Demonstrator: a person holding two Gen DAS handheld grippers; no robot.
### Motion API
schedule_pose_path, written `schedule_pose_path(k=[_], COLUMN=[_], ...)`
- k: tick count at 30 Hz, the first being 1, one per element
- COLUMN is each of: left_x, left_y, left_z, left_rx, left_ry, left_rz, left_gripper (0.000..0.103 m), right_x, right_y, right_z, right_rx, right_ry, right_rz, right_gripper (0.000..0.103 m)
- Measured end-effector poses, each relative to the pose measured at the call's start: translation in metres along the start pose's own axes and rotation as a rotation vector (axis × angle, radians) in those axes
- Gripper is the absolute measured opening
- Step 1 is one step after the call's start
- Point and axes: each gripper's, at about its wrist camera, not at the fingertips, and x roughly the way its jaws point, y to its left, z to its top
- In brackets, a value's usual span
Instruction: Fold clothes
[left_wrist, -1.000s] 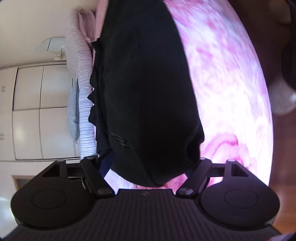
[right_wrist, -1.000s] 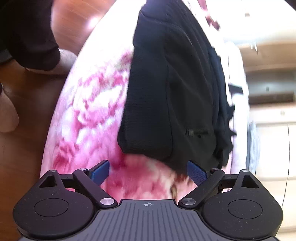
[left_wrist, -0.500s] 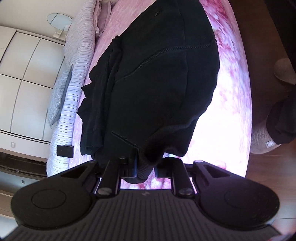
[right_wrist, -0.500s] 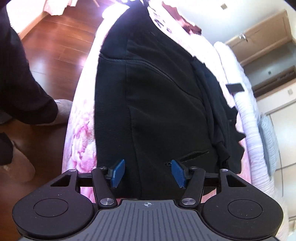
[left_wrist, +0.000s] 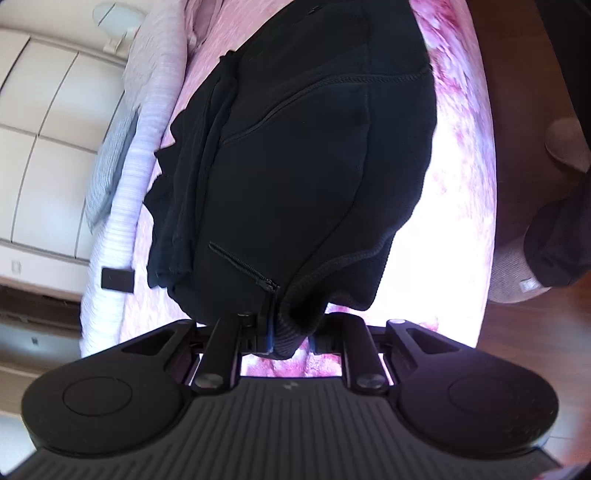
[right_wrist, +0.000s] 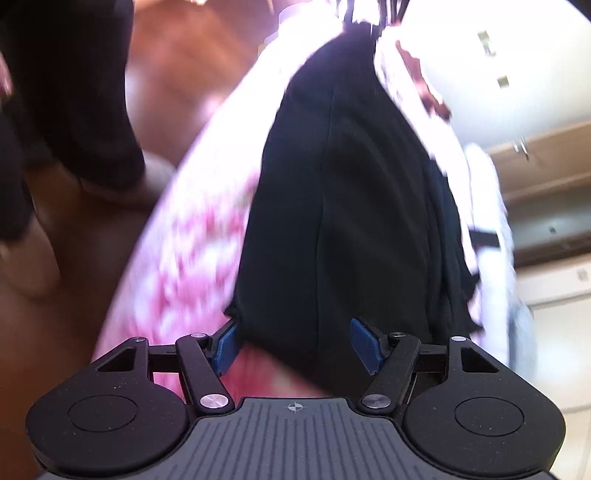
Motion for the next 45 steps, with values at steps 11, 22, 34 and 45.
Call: schedule_pose_path(k=[11,22,34,45], left_x=[-0.021,0.139,0.297,0.382], left_y=[0.146,0.362,0.497,0.466], left_z=[0.020,-0.003,-0.029,-0.050], left_rx=[-0.602,-0.996,-1.051,-1.206], left_ry=[0.052,0.008,-0.009,0.078], left_rz=[-0.169,-0.206,-0.228,-0.354], left_gripper=[0.008,0.007,0.000,0.036], right_x=[-0.038,0.059,0.130,0.269], right_y=[-0.164,-0.360,-0.510,-0.511], right_z=[-0.004,-0.073,-0.120,-0.189], right_rx=[0.453,0.798,0.905,1.075], right_ry=[-0.037,0.126,0.259,0.473], right_rz=[-0.012,-0.199,-0.303,-0.226], right_gripper=[0.004,0.004,0.004,0.005])
